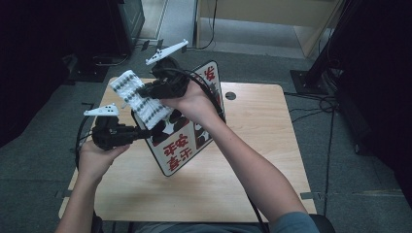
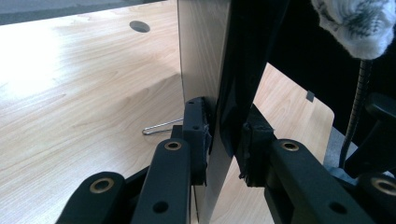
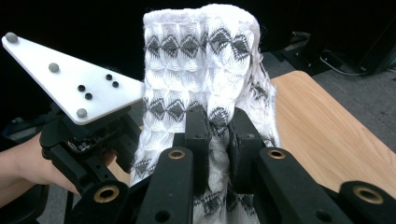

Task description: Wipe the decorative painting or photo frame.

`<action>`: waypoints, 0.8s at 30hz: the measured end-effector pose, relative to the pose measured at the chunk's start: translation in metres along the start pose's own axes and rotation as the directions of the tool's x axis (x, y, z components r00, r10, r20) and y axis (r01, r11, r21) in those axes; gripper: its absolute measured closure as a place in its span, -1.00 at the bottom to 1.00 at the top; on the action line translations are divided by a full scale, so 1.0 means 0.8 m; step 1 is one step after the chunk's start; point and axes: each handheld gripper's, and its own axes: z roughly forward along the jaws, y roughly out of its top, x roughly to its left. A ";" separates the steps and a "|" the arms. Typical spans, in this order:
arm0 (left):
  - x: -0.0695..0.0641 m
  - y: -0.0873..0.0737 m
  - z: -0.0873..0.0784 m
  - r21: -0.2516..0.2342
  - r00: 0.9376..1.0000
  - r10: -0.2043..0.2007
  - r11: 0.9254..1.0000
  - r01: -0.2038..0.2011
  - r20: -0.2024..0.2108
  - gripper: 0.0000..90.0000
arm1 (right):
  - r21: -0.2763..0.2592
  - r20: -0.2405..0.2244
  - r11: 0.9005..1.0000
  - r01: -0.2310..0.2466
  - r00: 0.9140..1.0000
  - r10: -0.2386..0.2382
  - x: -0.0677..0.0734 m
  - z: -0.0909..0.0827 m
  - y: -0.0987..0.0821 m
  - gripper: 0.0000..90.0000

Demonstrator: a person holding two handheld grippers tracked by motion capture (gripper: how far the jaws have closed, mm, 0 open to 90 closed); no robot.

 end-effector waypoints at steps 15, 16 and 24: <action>-0.001 0.000 0.000 0.000 1.000 -0.001 1.000 0.001 0.001 0.69 | 0.004 0.009 1.000 0.013 1.000 -0.013 -0.002 0.000 -0.001 0.84; -0.001 0.000 0.000 -0.001 1.000 -0.001 1.000 0.001 0.001 0.69 | 0.002 0.009 1.000 0.012 1.000 -0.012 -0.003 0.000 -0.001 0.84; -0.001 -0.001 0.000 -0.002 1.000 -0.003 1.000 0.003 0.002 0.69 | -0.005 0.007 1.000 0.002 1.000 -0.002 -0.009 -0.002 -0.004 0.82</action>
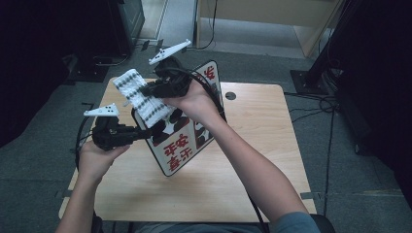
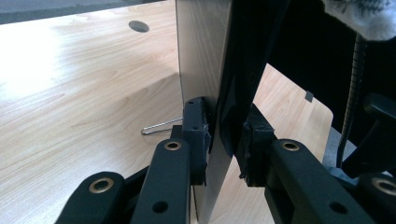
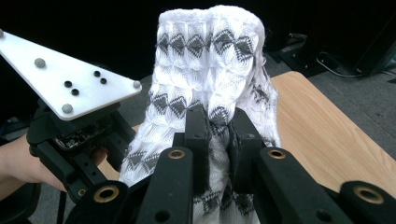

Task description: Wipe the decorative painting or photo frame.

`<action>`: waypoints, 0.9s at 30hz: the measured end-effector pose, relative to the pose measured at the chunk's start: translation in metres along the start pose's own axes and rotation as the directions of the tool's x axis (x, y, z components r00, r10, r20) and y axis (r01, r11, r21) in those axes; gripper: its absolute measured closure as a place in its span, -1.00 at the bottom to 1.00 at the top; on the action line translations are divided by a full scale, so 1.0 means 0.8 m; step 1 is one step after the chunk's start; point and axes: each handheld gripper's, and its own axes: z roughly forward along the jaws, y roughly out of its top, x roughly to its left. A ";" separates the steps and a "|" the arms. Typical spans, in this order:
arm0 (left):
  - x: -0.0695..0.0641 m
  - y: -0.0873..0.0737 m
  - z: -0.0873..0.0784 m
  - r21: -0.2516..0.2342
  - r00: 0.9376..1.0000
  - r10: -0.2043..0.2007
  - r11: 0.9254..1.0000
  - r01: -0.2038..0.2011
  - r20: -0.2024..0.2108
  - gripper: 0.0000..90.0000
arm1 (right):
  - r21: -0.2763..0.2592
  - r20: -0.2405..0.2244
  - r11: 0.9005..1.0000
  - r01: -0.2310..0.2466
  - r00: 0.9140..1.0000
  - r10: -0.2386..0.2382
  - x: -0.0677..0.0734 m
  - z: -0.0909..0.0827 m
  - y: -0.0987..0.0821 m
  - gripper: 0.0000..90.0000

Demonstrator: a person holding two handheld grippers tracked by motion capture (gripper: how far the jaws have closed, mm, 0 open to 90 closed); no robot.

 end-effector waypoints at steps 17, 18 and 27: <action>0.001 -0.001 -0.001 -0.003 1.000 -0.007 1.000 0.007 0.009 0.69 | -0.009 0.004 1.000 -0.016 1.000 0.017 -0.015 -0.006 -0.004 0.81; 0.001 -0.002 -0.001 -0.004 1.000 -0.008 1.000 0.008 0.009 0.69 | -0.010 0.004 1.000 -0.020 1.000 0.020 -0.016 -0.007 -0.004 0.81; 0.001 -0.002 -0.002 0.000 1.000 -0.010 1.000 0.010 0.008 0.69 | -0.030 -0.034 0.999 -0.044 0.999 0.043 -0.032 -0.010 -0.009 0.80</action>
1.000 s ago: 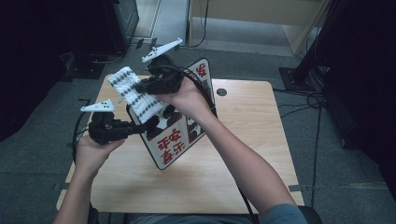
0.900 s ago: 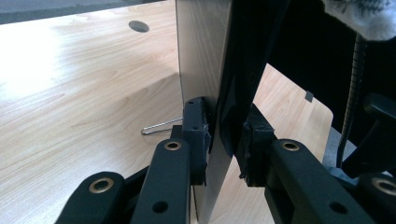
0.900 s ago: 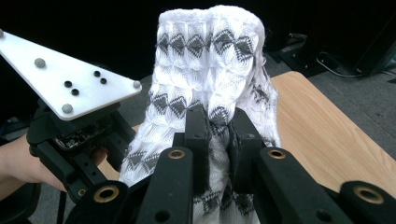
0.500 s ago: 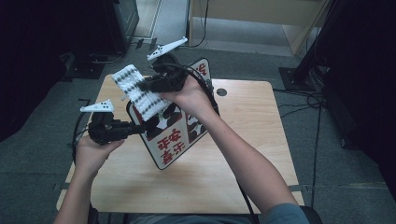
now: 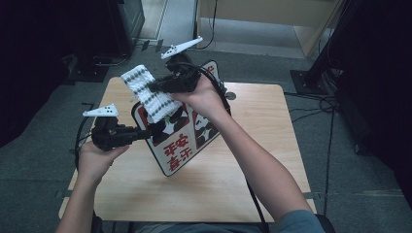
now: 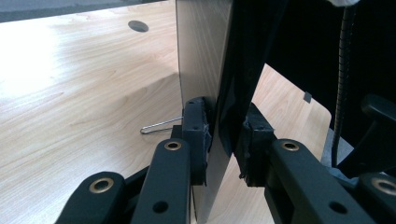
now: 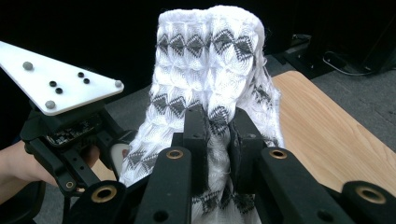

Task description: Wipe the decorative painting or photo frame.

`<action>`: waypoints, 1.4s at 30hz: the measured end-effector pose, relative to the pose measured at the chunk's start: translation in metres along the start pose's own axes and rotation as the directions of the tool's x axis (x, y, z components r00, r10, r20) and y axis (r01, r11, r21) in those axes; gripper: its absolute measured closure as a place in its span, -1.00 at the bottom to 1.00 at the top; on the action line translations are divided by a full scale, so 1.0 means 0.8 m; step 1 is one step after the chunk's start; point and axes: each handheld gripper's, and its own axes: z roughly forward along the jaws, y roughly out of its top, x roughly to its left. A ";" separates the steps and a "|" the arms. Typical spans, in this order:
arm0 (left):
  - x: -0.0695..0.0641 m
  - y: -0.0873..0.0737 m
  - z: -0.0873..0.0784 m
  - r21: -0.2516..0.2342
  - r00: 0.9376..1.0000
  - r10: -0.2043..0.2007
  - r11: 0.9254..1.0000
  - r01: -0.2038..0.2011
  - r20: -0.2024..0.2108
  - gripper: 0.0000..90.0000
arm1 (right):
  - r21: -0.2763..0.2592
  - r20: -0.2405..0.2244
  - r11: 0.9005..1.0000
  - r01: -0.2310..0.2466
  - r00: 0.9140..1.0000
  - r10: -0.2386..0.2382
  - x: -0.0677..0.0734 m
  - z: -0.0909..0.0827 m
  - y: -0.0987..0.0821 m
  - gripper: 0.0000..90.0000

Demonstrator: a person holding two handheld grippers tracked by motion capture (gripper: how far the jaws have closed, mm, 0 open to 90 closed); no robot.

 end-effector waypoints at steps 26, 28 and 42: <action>0.001 -0.001 -0.001 -0.004 1.000 -0.007 1.000 0.007 0.012 0.70 | -0.018 0.027 0.999 -0.033 0.999 0.034 -0.030 -0.017 -0.006 0.78; 0.001 -0.001 -0.001 -0.004 1.000 -0.006 1.000 0.006 0.011 0.70 | -0.021 0.033 0.999 -0.035 0.999 0.035 -0.032 -0.019 -0.007 0.78; 0.001 -0.002 -0.001 -0.006 1.000 -0.010 1.000 0.010 0.012 0.70 | -0.034 0.086 0.998 -0.045 0.995 0.047 -0.054 -0.033 -0.011 0.78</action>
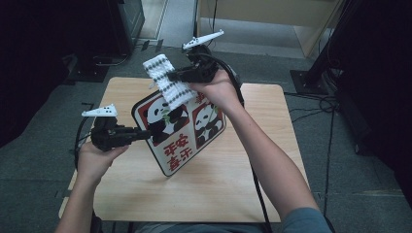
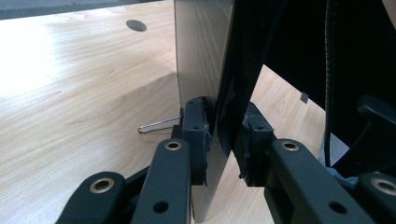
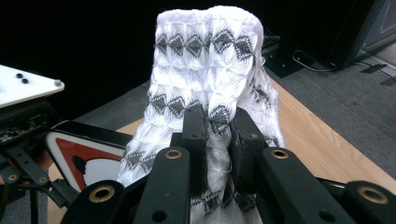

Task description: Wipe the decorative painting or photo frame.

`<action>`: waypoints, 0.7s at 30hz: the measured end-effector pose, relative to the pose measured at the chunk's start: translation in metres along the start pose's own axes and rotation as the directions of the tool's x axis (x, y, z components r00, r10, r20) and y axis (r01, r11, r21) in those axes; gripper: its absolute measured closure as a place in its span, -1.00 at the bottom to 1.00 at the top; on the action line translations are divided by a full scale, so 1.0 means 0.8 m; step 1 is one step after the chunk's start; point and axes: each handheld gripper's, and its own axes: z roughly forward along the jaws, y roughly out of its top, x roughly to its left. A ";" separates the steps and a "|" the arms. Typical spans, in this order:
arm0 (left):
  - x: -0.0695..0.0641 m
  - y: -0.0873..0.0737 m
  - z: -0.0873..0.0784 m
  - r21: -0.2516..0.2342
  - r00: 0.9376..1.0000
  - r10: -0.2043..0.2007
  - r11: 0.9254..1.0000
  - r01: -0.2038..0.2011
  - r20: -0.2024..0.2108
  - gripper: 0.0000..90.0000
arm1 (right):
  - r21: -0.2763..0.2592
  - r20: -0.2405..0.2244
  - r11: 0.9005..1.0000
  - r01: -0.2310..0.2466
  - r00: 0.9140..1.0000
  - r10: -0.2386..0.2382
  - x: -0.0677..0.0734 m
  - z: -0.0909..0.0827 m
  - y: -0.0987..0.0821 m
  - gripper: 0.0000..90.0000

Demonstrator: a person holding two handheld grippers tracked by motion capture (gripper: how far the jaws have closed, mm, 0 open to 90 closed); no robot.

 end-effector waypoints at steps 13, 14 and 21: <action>0.000 -0.001 0.000 -0.001 1.000 -0.003 1.000 0.003 0.003 0.70 | -0.004 0.025 1.000 -0.016 1.000 0.016 -0.016 -0.007 -0.001 0.78; 0.000 -0.001 0.000 -0.001 1.000 -0.003 1.000 0.003 0.003 0.70 | -0.005 0.028 1.000 -0.018 0.999 0.018 -0.018 -0.008 -0.001 0.78; 0.000 -0.001 0.000 -0.001 1.000 -0.007 1.000 0.007 0.002 0.70 | -0.006 0.048 1.000 -0.028 0.998 0.028 -0.027 -0.013 -0.002 0.78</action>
